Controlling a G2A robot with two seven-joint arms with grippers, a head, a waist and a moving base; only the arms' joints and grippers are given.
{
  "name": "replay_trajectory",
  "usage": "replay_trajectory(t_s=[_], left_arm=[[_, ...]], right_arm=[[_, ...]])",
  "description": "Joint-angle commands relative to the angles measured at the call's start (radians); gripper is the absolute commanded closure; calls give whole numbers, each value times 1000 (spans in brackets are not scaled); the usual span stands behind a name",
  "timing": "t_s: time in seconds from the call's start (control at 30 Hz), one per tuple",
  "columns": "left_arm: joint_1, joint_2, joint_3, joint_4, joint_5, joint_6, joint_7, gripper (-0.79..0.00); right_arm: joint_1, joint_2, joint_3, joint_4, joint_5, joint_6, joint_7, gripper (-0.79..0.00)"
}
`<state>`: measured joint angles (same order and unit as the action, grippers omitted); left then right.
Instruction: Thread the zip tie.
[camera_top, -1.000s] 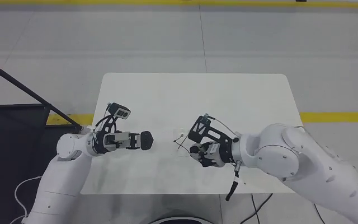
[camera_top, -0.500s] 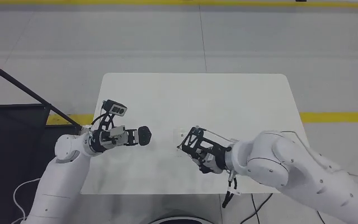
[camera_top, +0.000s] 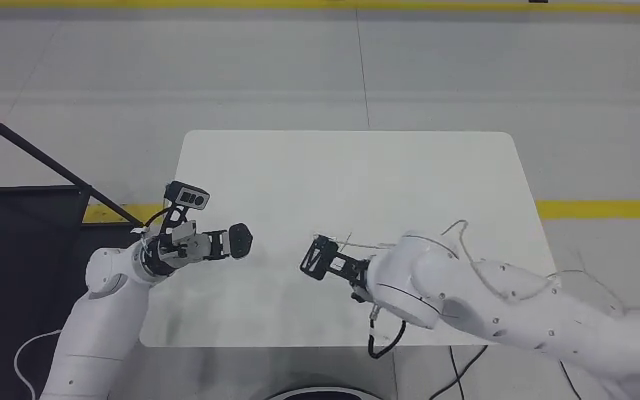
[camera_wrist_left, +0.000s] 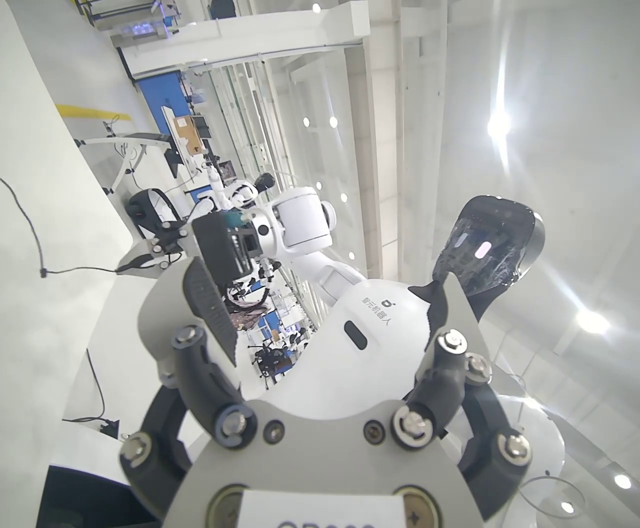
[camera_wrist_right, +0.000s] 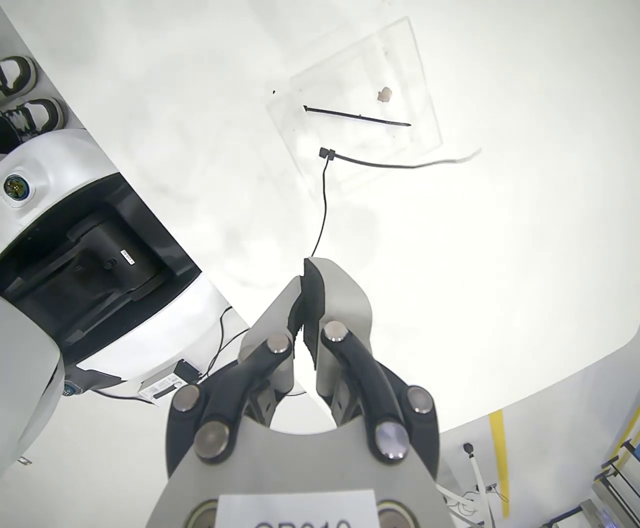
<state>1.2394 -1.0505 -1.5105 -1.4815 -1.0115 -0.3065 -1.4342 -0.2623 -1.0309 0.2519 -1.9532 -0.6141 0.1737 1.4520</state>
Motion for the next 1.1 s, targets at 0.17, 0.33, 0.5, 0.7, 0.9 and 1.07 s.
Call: replay_trajectory(t_s=[0.17,0.33,0.5,0.7,0.9,1.07], left_arm=[[0,0,0,0,0,0,0,-785],[0,0,0,0,0,0,0,-785],[0,0,0,0,0,0,0,-785],[0,0,0,0,0,0,0,-785],[0,0,0,0,0,0,0,-785],[0,0,0,0,0,0,0,-785]], right_arm=[[50,-151,-78,194,-3,19,30,0],[50,-229,-82,294,-20,18,65,0],[47,-271,-77,343,-22,18,83,0],[41,-291,-73,385,-22,5,84,-148],[32,-295,-66,399,-25,-3,84,-132],[23,-291,-57,401,-29,-8,84,-111]])
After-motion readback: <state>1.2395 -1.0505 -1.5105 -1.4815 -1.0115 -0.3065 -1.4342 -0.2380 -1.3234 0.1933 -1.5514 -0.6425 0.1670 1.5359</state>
